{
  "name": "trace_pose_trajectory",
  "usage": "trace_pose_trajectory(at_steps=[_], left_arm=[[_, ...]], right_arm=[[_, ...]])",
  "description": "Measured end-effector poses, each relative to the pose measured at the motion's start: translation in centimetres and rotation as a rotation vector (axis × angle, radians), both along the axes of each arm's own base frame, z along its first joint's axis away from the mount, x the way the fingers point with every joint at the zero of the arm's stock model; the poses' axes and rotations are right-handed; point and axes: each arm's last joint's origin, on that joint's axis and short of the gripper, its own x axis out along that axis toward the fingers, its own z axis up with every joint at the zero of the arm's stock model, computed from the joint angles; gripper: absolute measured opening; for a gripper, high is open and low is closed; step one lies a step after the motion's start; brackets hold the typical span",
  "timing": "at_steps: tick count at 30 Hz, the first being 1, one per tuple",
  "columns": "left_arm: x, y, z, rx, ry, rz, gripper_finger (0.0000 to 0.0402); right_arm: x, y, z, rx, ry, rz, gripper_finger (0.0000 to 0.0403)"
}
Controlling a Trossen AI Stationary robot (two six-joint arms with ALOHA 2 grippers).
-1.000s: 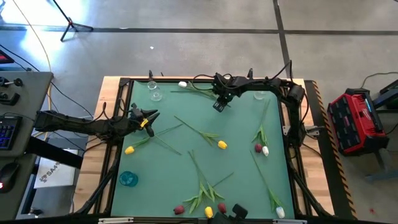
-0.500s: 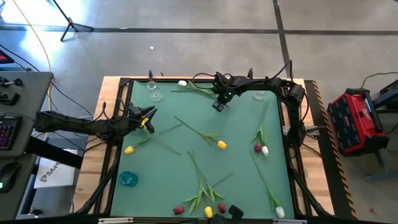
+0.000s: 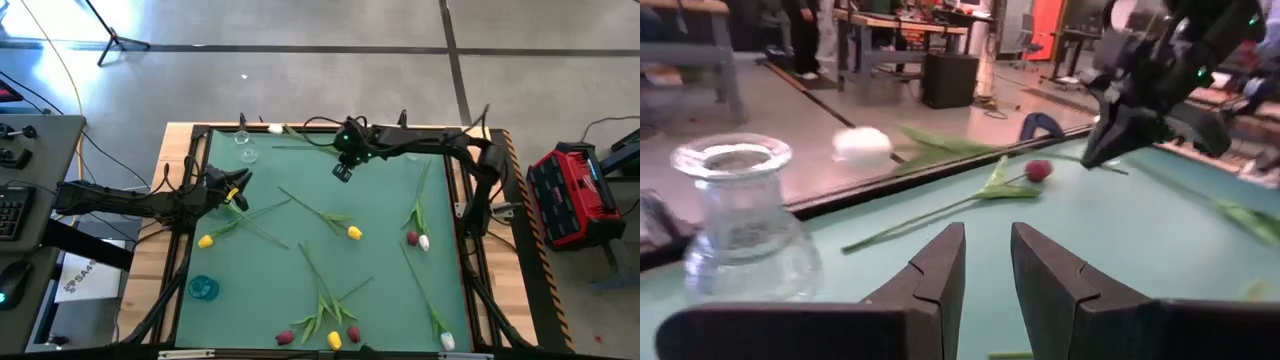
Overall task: Sort flowers into vase by color
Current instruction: Put the white flower into the left transparent vase
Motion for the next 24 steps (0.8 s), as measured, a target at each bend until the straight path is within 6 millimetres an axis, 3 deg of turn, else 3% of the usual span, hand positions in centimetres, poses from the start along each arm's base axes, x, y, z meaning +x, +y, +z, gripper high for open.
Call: trace_pose_trajectory(at_steps=[8, 13, 17, 24], left_arm=[[0.3, -0.2, 0.5, -0.025, -0.075, -0.092, 0.0100], [0.3, -0.2, 1.0, -0.005, -0.112, -0.095, 0.0135], [0.3, -0.2, 2.0, 0.044, -0.190, -0.109, 0.0159], [0.2, -0.3, 3.5, 0.145, -0.275, -0.144, 0.0177]], right_arm=[[2.2, 3.6, 4.8, -0.109, -0.325, 0.088, 0.0000], [3.4, 5.8, 6.1, -0.159, -0.455, 0.160, 0.0000], [4.2, 7.2, 6.2, -0.199, -0.523, 0.218, 0.0000], [3.9, 9.0, 3.6, -0.197, -0.658, 0.257, 0.0000]])
